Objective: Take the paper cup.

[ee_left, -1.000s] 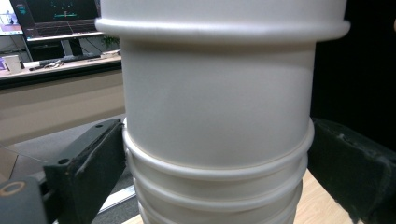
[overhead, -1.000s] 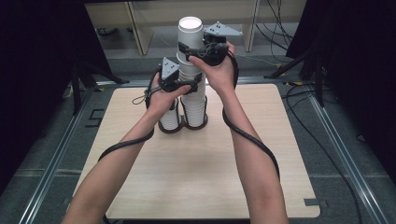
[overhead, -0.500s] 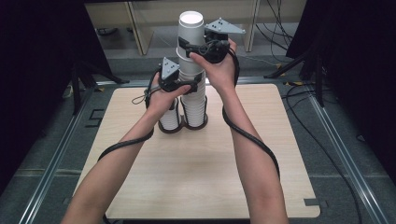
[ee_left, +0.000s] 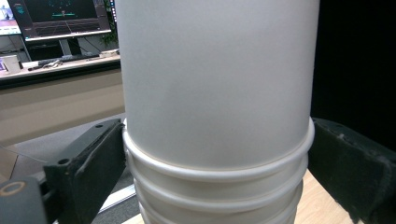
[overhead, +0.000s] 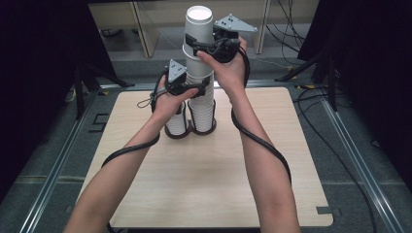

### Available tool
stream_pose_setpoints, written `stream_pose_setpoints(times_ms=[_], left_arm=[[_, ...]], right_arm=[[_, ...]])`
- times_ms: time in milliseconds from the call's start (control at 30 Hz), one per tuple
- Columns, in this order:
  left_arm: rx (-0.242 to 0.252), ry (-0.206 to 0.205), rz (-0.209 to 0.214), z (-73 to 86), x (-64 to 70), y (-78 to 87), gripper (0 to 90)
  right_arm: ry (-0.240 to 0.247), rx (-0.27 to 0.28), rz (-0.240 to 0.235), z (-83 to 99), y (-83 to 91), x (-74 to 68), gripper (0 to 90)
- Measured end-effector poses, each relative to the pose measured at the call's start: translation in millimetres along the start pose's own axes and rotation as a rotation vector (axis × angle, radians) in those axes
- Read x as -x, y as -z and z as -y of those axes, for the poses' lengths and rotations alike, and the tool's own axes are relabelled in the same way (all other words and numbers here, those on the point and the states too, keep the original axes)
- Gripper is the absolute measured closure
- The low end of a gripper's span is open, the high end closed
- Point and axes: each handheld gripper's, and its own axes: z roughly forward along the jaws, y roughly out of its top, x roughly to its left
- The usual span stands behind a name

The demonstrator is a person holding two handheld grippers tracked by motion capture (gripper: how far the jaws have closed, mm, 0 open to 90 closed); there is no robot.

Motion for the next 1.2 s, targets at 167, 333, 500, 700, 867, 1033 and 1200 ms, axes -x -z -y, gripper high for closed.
stream_pose_setpoints(times_ms=[167,333,500,700,867,1033,1200], left_arm=[[-0.006,0.002,-0.006,-0.3,0.2,0.6,5.5],[-0.013,0.000,-0.006,-0.3,0.0,0.7,5.4],[-0.010,0.001,-0.006,-0.6,0.3,0.3,5.4],[0.010,0.008,0.000,-0.2,0.6,-1.4,5.4],[0.011,0.004,0.000,0.1,0.4,-1.5,5.4],[-0.013,-0.025,0.000,-0.3,-1.6,-0.2,5.3],[0.021,0.003,0.003,-0.4,0.4,-2.3,5.3]], right_arm=[[-0.001,-0.001,0.004,-3.6,-0.8,0.5,21.0],[-0.011,0.011,0.001,-7.5,0.8,-0.4,21.0],[-0.011,0.056,0.002,-11.4,4.0,3.1,21.0],[-0.011,0.074,0.010,-15.5,11.0,1.6,21.0],[-0.007,0.073,0.011,-17.6,15.9,-0.2,21.1],[-0.007,0.098,0.006,-19.6,21.7,-2.3,21.2],[-0.009,0.111,0.005,-22.5,24.6,-2.7,21.2]])
